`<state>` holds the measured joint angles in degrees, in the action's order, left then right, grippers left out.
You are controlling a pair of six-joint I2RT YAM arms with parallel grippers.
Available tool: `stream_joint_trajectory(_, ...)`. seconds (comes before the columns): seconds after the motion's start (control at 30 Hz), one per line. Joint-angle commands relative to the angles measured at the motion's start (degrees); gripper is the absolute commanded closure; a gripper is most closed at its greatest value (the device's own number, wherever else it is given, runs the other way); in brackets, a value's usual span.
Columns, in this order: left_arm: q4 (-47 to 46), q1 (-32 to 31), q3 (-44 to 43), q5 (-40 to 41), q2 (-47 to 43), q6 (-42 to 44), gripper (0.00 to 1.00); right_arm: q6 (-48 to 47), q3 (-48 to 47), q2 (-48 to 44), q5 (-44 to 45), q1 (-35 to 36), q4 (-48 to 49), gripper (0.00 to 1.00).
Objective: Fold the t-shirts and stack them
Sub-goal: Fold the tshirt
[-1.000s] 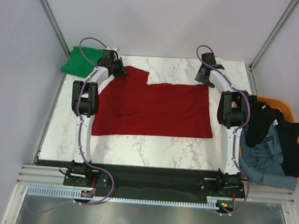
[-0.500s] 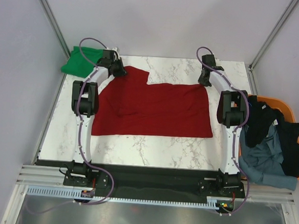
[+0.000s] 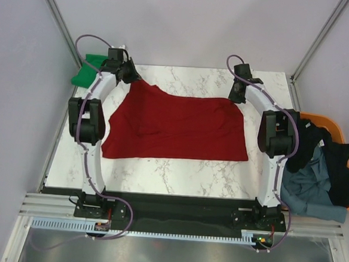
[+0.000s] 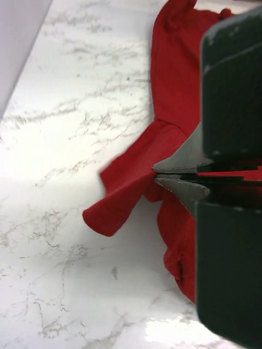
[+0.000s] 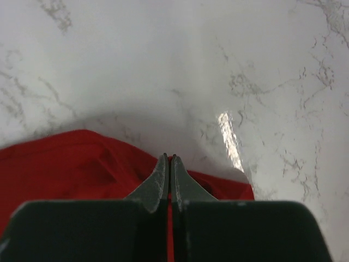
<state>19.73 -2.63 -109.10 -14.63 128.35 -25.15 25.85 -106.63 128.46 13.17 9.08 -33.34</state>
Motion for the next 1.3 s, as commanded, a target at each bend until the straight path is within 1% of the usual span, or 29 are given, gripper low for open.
stream_joint_trajectory(0.0,-0.04,-0.09,5.02,1.53,-11.6,-2.01,0.98,-1.32,3.87,-9.54,-1.92,1.72,2.14,1.0)
stream_joint_trajectory(0.03,-0.04,-0.09,8.43,1.45,-13.12,-2.01,0.98,-1.32,6.41,-10.59,-1.92,2.08,2.58,1.0)
stream_joint_trajectory(0.1,-0.21,-0.18,12.05,1.45,-16.45,-2.19,0.98,-1.32,9.14,-13.76,-1.74,2.43,2.76,1.0)
stream_joint_trajectory(0.13,-0.39,-0.18,13.89,1.45,-19.78,-2.19,0.98,-1.24,10.64,-14.9,-1.74,2.52,3.28,1.0)
stream_joint_trajectory(0.2,-0.83,-0.18,20.13,2.15,-23.4,-2.19,0.98,-0.97,15.12,-18.06,-1.57,2.52,3.72,1.0)
stream_joint_trajectory(0.23,-1.35,-0.18,22.33,2.5,-27.5,-2.36,0.98,-0.71,18.35,-19.2,-1.31,2.52,4.25,1.0)
stream_joint_trajectory(0.27,-1.79,-0.18,26.96,2.85,-29.37,-2.36,0.98,-0.45,19.78,-21.39,-1.13,2.52,4.42,1.0)
stream_joint_trajectory(0.33,-2.23,-0.18,31.56,3.73,-33.59,-2.45,0.98,-0.1,24.25,-23.69,-0.43,2.52,4.51,1.0)
stream_joint_trajectory(0.37,-2.93,-0.18,36.19,3.82,-37.52,-2.8,0.98,0.34,25.84,-26.13,0.53,2.61,4.6,1.0)
stream_joint_trajectory(0.4,-3.03,-0.18,38.41,3.82,-39.56,-2.89,0.98,0.78,27.51,-27.46,1.24,2.52,4.78,1.0)
stream_joint_trajectory(0.47,-3.64,-0.27,45.7,4.26,-43.87,-3.68,0.98,1.74,32.26,-31.24,2.9,2.52,5.13,1.0)
stream_joint_trajectory(0.53,-4.17,-0.44,50.54,5.66,-50.63,-4.55,0.98,2.36,36.29,-33.62,3.88,2.43,5.48,1.0)
stream_joint_trajectory(0.57,-4.78,-0.53,56.05,5.93,-52.83,-5.6,0.98,2.89,37.62,-35.63,4.75,2.43,5.57,1.0)
stream_joint_trajectory(0.6,-5.31,-0.62,58.62,6.54,-57.38,-5.88,0.98,2.98,38.59,-36.43,5.11,2.26,5.74,1.0)
stream_joint_trajectory(0.63,-5.4,-0.71,61.26,6.98,-59.51,-6.75,0.98,3.24,40.6,-37.23,5.37,2.34,5.66,1.0)
stream_joint_trajectory(0.67,-5.83,-0.71,66.51,7.16,-61.54,-8.41,0.96,3.42,41.41,-38.54,5.38,2.34,5.74,1.0)
stream_joint_trajectory(0.7,-5.84,-0.71,68.82,7.51,-63.99,-8.86,0.87,3.6,42.11,-38.99,4.77,2.26,5.75,1.0)
stream_joint_trajectory(0.73,-5.14,-0.71,71.02,8.12,-68.2,-9.91,0.8,3.6,43.34,-39.43,3.98,2.34,5.66,0.85)
stream_joint_trajectory(0.77,-4.96,-0.71,75.22,8.39,-70.93,-12.36,0.7,3.51,43.96,-40.48,2.93,2.34,5.66,0.66)
stream_joint_trajectory(0.8,-4.87,-0.71,77.35,8.13,-73.4,-13.25,0.47,3.42,44.57,-41.09,1.96,2.34,5.74,0.46)
stream_joint_trajectory(0.83,-4.35,-0.71,81.02,8.22,-78.82,-14.39,0.36,3.33,45.45,-42.49,0.82,2.34,5.75,0.19)
stream_joint_trajectory(0.87,-4.35,-0.71,82.71,8.39,-81.31,-16.41,0.27,3.42,45.72,-43.29,0.63,2.43,5.75,0.13)
stream_joint_trajectory(0.9,-4.08,-0.71,83.95,8.39,-83.68,-16.86,0.19,3.33,45.81,-43.99,0.28,2.61,5.75,0.11)
stream_joint_trajectory(0.97,-2.95,-0.71,86.15,8.92,-89.21,-17.83,0.19,2.98,45.2,-45.57,-0.68,2.87,5.83,0.1)
stream_joint_trajectory(1.03,-2.85,-0.71,86.6,9.18,-90.91,-18.01,0.19,2.46,43.97,-46.02,-2.61,4.01,6.88,0.1)
stream_joint_trajectory(1.13,-3.64,-0.71,85.55,9.8,-87.85,-17.48,0.21,1.75,40.99,-43.57,-5.52,7.26,7.68,0.11)
stream_joint_trajectory(1.17,-4.42,-0.79,84.33,9.8,-84.01,-17.05,0.22,1.23,40.28,-41.13,-6.13,8.22,7.94,0.11)
stream_joint_trajectory(1.2,-4.95,-0.97,83.62,9.71,-81.97,-16.69,0.23,1.05,39.66,-39.62,-6.22,10.32,8.12,0.11)
stream_joint_trajectory(1.27,-6.27,-1.67,81.25,9.54,-77.49,-15.99,0.24,0.87,38.43,-34.96,-6.22,11.74,8.73,0.11)
